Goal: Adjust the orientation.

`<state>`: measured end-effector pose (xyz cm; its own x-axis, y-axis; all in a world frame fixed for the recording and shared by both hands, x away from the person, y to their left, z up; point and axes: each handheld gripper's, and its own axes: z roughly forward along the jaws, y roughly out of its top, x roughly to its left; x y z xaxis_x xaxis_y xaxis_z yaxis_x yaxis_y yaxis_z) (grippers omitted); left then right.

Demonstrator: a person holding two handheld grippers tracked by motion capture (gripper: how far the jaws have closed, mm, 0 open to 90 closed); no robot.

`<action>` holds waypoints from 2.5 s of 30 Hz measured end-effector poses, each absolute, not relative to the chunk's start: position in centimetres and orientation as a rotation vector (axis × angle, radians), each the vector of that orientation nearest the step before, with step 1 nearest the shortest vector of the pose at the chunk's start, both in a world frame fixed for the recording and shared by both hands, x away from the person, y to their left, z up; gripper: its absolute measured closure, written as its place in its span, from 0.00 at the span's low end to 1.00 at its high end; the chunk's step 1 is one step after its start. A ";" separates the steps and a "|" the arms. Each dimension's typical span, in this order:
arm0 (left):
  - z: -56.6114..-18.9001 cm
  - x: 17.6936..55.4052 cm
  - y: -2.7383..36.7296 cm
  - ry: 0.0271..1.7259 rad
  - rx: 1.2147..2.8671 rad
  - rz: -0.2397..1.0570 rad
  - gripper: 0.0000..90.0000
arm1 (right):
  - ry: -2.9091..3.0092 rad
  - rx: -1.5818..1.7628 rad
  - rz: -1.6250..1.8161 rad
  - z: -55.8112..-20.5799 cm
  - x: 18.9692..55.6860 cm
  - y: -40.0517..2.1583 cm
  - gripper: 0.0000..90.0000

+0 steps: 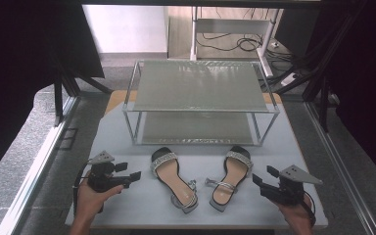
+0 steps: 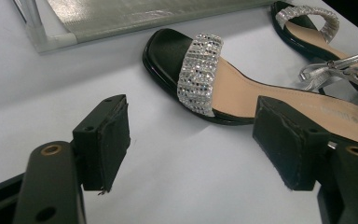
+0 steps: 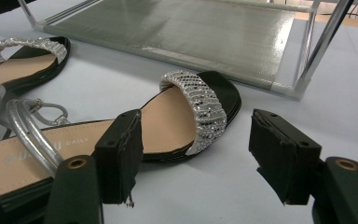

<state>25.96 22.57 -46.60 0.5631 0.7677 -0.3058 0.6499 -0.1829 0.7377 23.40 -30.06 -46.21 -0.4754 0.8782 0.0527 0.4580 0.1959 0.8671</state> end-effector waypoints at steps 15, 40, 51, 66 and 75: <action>-46.0 25.5 22.9 1.144 1.887 0.180 0.30 | 2.102 1.148 1.287 -44.5 22.6 -29.1 0.56; -45.9 25.4 22.1 1.140 1.919 0.187 0.30 | 2.437 0.878 1.334 -44.3 22.7 -21.9 0.98; -45.8 25.3 22.0 1.132 1.921 0.180 0.30 | 2.592 0.763 1.285 -45.9 23.2 -15.8 0.99; -45.6 25.2 21.5 1.118 1.934 0.182 0.30 | 2.627 0.723 1.298 -45.8 21.9 -14.4 0.99; -45.6 25.1 21.6 1.118 1.932 0.182 0.30 | 2.622 0.787 1.203 -46.7 22.2 -15.1 0.99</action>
